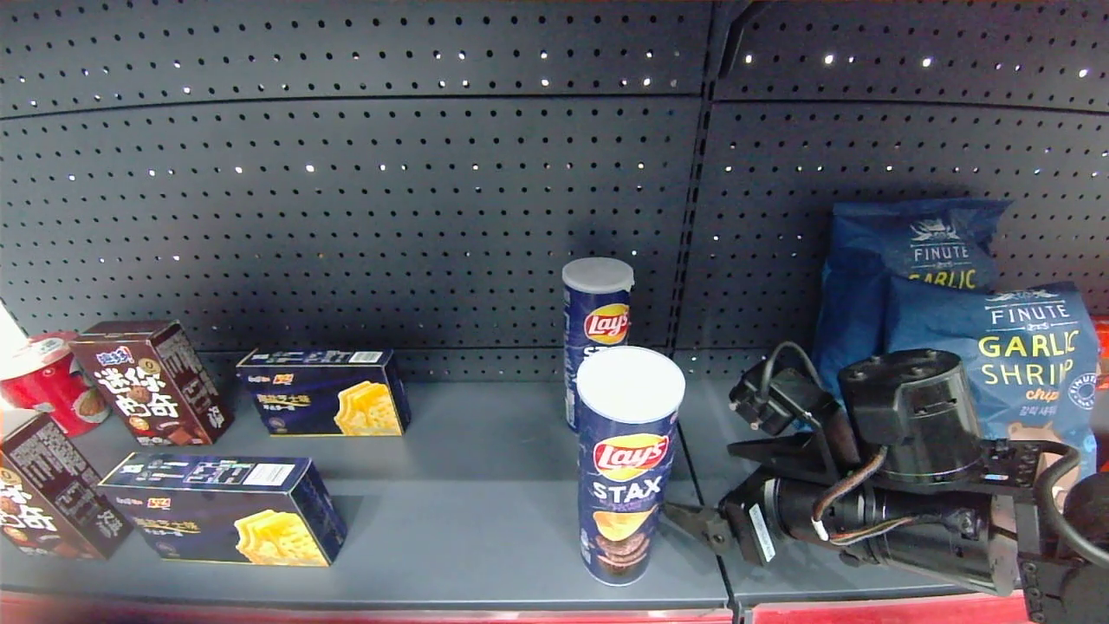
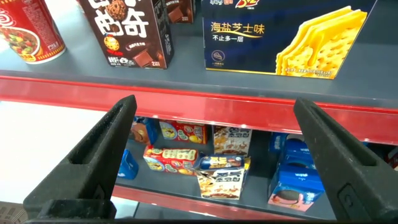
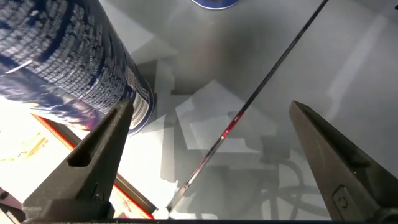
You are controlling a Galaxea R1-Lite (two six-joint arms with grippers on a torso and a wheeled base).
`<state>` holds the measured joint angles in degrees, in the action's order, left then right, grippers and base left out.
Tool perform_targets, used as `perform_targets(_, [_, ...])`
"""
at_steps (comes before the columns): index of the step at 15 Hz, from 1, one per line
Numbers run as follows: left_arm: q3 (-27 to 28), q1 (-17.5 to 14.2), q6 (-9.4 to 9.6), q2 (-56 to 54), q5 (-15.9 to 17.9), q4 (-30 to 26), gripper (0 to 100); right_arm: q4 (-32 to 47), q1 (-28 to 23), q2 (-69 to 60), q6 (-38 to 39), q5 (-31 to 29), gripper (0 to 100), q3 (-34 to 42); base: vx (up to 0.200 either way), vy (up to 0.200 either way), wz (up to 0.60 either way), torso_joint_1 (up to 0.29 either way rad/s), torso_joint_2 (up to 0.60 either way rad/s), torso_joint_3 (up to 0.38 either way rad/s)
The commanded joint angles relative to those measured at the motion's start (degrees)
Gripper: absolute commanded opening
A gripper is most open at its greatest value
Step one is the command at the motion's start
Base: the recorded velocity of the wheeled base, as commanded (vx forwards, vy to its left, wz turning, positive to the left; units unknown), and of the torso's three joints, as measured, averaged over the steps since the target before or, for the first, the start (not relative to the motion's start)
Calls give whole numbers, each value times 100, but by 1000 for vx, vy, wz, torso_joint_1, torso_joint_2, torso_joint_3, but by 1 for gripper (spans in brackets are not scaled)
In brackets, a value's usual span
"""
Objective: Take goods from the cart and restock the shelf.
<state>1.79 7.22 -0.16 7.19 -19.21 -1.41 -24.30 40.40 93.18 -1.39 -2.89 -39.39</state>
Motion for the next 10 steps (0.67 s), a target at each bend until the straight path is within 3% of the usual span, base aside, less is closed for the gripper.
perform_targets(1, [-3,-1,-11,10,-4,1,100,-5,12,51,-2,-1,100,-34,0,0,0,0,0,0])
perform_targets(10, [5,8,-19,10,-4,1,100,-5,29,139,-2,-1,100,-148,0,0,0,0,0,0])
